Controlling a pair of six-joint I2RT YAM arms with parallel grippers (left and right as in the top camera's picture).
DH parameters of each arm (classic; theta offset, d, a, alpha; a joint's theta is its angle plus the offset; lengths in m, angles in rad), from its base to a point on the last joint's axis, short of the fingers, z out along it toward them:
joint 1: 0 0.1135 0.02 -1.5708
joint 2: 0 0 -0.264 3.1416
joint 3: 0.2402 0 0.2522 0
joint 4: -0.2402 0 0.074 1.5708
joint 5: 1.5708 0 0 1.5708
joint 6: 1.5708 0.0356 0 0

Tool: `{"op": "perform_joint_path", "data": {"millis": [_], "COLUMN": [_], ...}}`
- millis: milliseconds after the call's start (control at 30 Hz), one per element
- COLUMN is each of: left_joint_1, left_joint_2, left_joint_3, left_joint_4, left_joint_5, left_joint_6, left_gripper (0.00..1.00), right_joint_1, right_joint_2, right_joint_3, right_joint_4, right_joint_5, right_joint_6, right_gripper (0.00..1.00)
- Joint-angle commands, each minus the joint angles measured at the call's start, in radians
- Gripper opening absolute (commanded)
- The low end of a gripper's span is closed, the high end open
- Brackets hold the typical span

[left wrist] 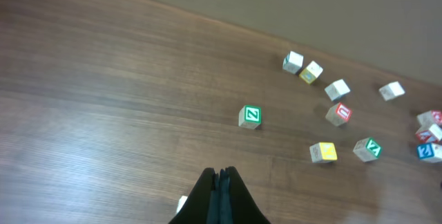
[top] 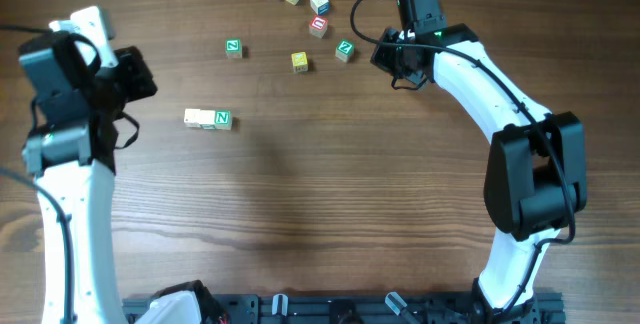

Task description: Form a horizontal line

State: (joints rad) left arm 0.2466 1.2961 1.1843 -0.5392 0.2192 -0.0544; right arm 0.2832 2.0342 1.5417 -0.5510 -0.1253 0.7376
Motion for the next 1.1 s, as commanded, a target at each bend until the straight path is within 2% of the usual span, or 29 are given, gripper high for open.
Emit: {"op": "perform_joint_path", "data": {"millis": [0,133,367,633,1067], "left_joint_1": [-0.085,-0.134,-0.138,-0.137,-0.136], "left_joint_2": [0.142,0.304,0.466,0.533,0.603], "left_joint_3": [-0.002,0.021,0.034,0.033,0.033], "left_joint_4": [0.058,0.076,0.076,0.092,0.146], "left_joint_5": [-0.083,-0.087,-0.083,-0.118,-0.196], "left_joint_6": [0.021,0.021,0.051,0.123,0.126], "left_gripper": [0.04,0.04,0.04,0.04,0.04], "right_joint_1": [0.011,0.011,0.011,0.011,0.011], "right_joint_2": [-0.019,-0.019,-0.017,-0.012,-0.012], "right_joint_3": [0.001,0.001,0.001,0.001,0.001], "right_joint_4": [0.030,0.039,0.039,0.035,0.034], "right_joint_5": [0.021,0.025,0.048,0.059,0.059], "right_joint_6": [0.023,0.006,-0.005,-0.005,-0.017], "right_gripper": [0.04,0.04,0.05,0.04,0.04]}}
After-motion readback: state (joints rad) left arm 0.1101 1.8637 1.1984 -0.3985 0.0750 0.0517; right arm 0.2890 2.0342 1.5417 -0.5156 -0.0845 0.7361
